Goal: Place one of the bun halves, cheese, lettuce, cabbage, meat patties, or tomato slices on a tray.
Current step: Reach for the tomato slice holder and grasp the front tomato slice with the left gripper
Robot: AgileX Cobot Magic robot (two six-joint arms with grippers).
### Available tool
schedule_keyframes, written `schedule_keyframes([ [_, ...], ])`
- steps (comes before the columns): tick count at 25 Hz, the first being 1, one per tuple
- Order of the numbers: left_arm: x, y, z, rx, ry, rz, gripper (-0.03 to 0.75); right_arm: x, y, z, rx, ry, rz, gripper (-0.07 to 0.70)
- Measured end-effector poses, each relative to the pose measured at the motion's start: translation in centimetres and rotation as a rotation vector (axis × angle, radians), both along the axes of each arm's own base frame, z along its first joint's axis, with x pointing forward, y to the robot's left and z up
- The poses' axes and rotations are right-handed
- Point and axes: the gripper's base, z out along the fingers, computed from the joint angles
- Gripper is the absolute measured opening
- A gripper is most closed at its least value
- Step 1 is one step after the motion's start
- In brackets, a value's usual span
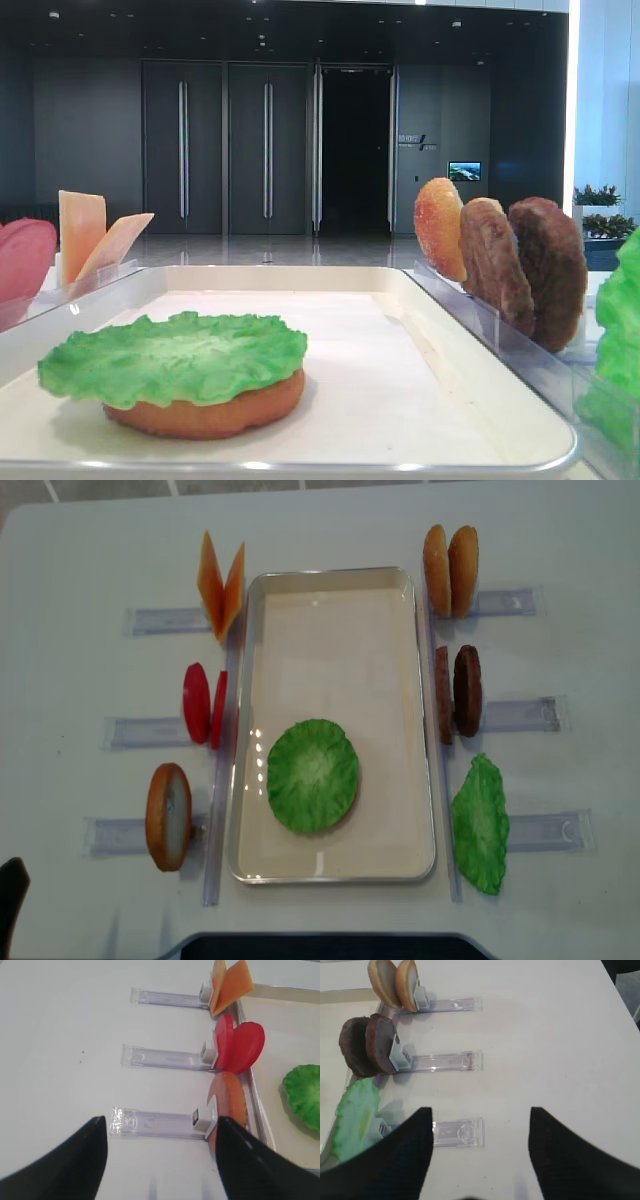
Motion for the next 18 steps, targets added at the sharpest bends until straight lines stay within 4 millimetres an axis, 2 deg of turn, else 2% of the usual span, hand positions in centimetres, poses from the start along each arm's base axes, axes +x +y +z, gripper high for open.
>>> schedule_keyframes([
  [18,0.0,0.0,0.0,0.0,0.0,0.0,0.517,0.0,0.02,0.0,0.002,0.0,0.001,0.429],
])
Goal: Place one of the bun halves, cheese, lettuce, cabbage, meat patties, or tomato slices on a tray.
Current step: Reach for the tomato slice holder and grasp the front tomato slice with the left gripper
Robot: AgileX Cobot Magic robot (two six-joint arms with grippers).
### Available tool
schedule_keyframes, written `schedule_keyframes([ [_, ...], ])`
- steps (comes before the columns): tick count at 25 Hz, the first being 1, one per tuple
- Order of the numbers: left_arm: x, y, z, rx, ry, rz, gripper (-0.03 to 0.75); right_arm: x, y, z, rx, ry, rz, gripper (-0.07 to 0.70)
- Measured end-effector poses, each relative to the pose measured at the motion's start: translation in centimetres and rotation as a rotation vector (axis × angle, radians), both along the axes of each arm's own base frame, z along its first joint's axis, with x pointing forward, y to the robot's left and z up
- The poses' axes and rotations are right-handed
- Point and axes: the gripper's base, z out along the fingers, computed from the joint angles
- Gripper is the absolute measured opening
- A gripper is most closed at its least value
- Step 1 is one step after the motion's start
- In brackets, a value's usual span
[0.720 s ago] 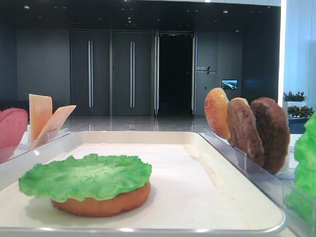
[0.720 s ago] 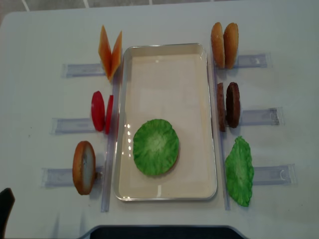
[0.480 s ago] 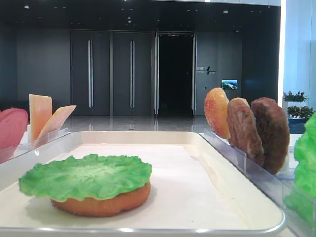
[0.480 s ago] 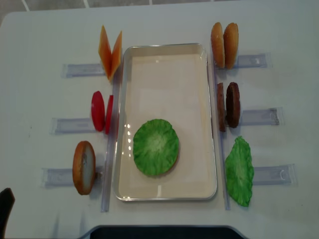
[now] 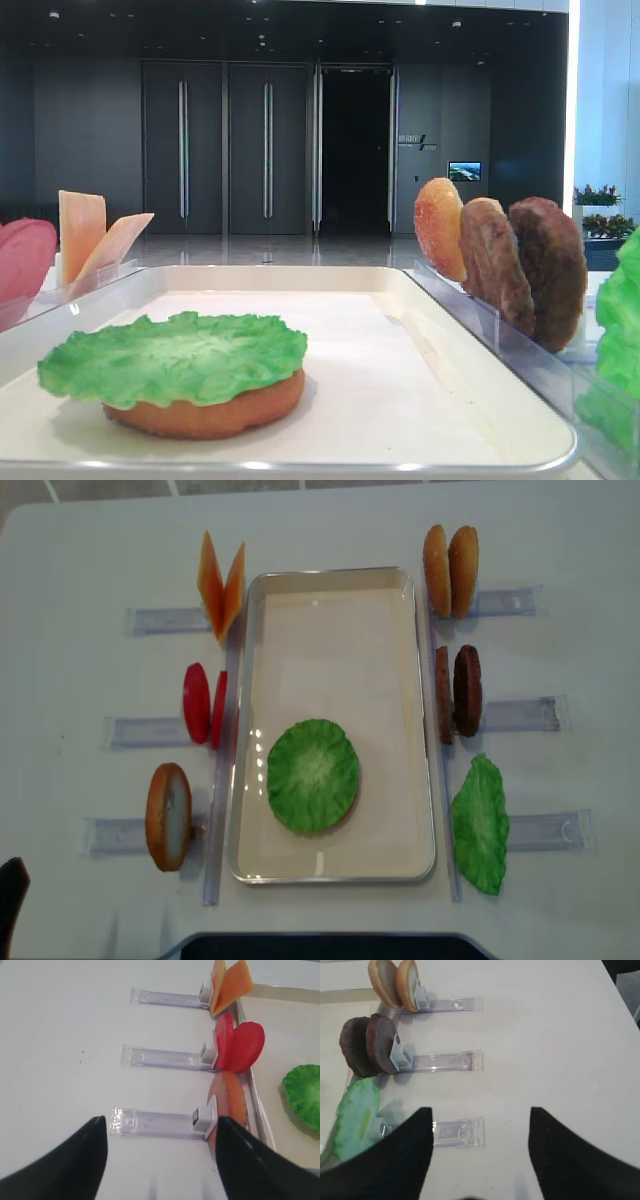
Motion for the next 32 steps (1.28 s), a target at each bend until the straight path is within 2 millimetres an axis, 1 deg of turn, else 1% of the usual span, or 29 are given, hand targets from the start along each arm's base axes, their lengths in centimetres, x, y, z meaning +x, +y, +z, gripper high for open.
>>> schedule_keyframes([
  [16,0.0,0.2,0.0,0.017,0.0,0.011,0.517,0.0,0.0,0.0,-0.001,0.0,-0.001,0.419],
  [19,0.3,0.4,0.2,0.037,0.031,0.024,0.517,0.0,0.0,0.0,-0.001,0.0,-0.001,0.419],
  [22,1.4,0.4,0.9,0.043,0.119,0.027,0.517,0.0,0.0,0.0,-0.001,0.0,-0.001,0.419],
  [26,3.2,0.5,2.4,0.044,0.236,0.028,0.517,0.0,0.0,0.0,-0.001,0.0,-0.001,0.419],
  [30,5.5,0.5,4.1,0.043,0.378,0.029,0.517,0.0,0.0,0.0,-0.001,0.0,-0.001,0.419],
  [32,7.0,0.5,4.8,0.042,0.434,0.028,0.517,0.0,0.0,0.0,-0.001,0.0,-0.001,0.419],
])
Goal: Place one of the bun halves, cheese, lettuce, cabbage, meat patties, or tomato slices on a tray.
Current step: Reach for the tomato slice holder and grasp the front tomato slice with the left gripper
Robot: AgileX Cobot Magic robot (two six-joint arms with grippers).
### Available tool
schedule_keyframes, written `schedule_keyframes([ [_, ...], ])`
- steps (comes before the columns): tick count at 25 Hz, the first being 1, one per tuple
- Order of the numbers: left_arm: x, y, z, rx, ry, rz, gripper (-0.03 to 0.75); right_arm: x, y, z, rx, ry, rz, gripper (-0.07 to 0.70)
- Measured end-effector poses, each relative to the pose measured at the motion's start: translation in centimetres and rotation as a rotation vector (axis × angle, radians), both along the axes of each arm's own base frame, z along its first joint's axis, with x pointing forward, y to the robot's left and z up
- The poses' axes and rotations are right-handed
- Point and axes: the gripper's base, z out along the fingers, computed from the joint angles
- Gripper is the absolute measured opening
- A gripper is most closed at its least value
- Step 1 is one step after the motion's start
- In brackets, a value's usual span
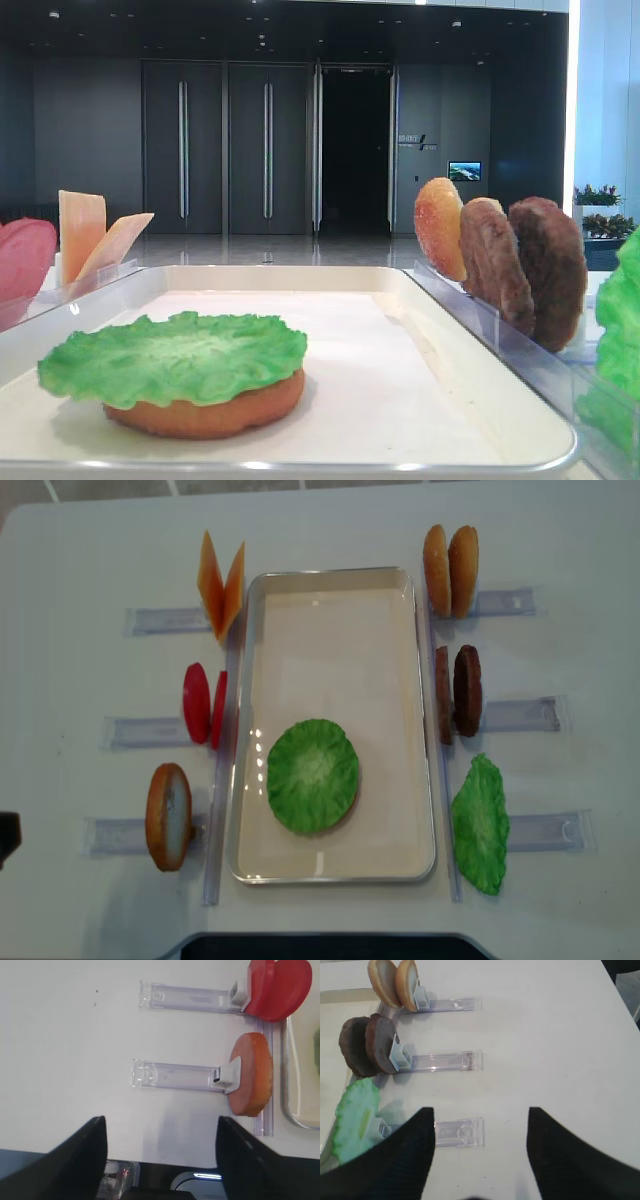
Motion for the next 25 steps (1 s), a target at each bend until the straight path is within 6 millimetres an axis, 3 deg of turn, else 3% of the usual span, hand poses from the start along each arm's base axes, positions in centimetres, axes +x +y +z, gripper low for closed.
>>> schedule_keyframes([
  [5,4.2,0.0,1.7,-0.005,0.089,-0.001,0.517,0.0,0.0,0.0,0.0,0.0,0.0,0.419],
  [9,7.9,-0.1,1.8,-0.02,0.183,-0.004,0.517,0.0,0.0,0.0,0.0,0.0,0.0,0.419],
  [18,15.9,0.0,-0.9,-0.005,0.397,-0.002,0.517,0.0,0.0,0.0,0.0,0.0,0.0,0.419],
  [25,20.0,0.5,-2.3,0.046,0.461,0.0,0.517,0.0,0.0,0.0,0.0,0.0,0.0,0.419],
])
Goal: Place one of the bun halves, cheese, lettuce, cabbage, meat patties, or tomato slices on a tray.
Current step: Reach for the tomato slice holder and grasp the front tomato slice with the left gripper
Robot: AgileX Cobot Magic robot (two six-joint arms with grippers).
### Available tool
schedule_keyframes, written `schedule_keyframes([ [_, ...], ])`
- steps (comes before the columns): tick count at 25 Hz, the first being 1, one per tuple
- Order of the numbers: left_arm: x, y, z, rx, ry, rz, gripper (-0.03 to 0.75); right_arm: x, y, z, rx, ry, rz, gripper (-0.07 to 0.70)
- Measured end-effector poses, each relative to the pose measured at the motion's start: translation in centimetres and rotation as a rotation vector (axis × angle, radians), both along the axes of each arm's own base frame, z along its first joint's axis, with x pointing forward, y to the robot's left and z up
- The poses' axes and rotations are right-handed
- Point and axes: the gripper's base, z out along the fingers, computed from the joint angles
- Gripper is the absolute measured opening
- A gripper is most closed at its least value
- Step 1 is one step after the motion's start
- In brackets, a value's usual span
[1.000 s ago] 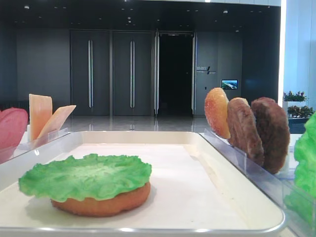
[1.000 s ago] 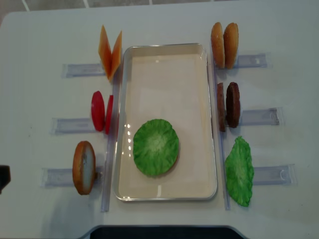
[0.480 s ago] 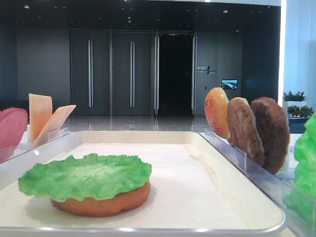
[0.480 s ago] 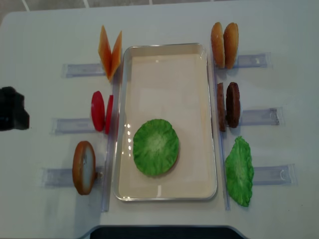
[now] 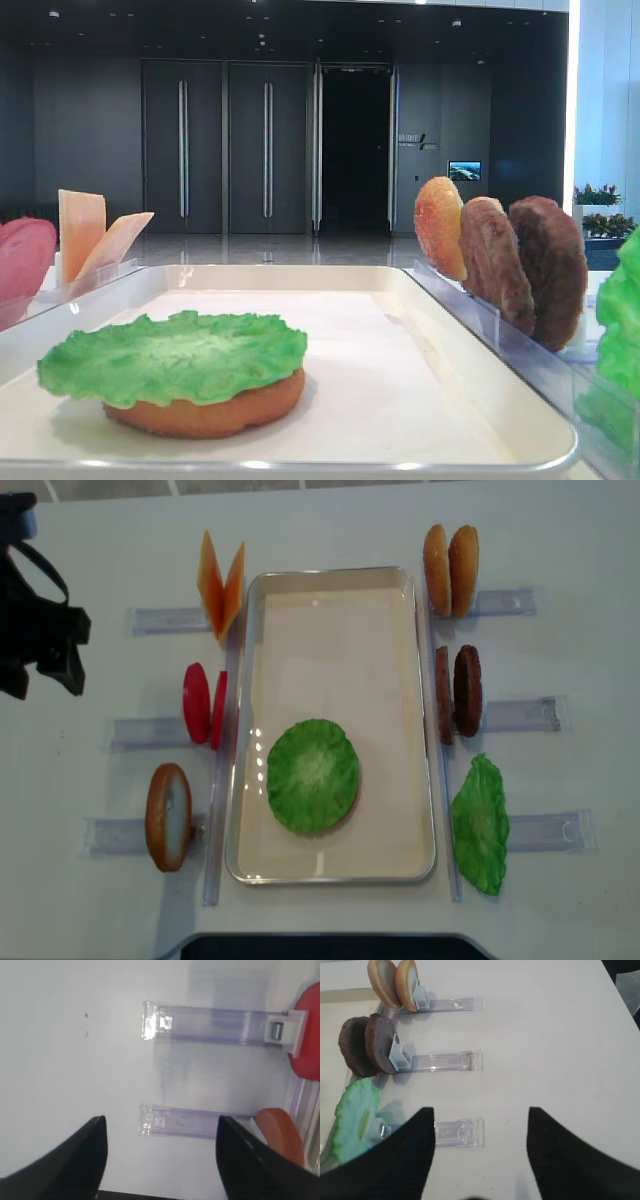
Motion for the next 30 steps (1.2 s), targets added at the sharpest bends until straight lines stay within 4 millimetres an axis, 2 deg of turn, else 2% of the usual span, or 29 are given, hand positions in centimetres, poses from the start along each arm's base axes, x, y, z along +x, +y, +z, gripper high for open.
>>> schedule_keyframes([
  [5,2.0,0.0,-0.5,0.0,0.013,0.0,0.517,0.0,0.0,0.0,0.0,0.0,0.0,0.419],
  [11,5.3,-0.2,-1.7,-0.029,0.035,0.006,0.517,0.0,0.0,0.0,0.0,0.0,0.0,0.419],
  [17,7.0,-1.2,-1.8,-0.05,0.024,-0.013,0.517,0.0,0.0,0.0,0.0,0.0,0.0,0.419],
  [24,7.6,-4.4,-2.7,-0.056,0.036,0.017,0.517,0.0,0.0,0.0,0.0,0.0,0.0,0.419],
  [30,7.0,-9.0,-3.0,-0.057,0.029,0.01,0.517,0.0,0.0,0.0,0.0,0.0,0.0,0.419],
])
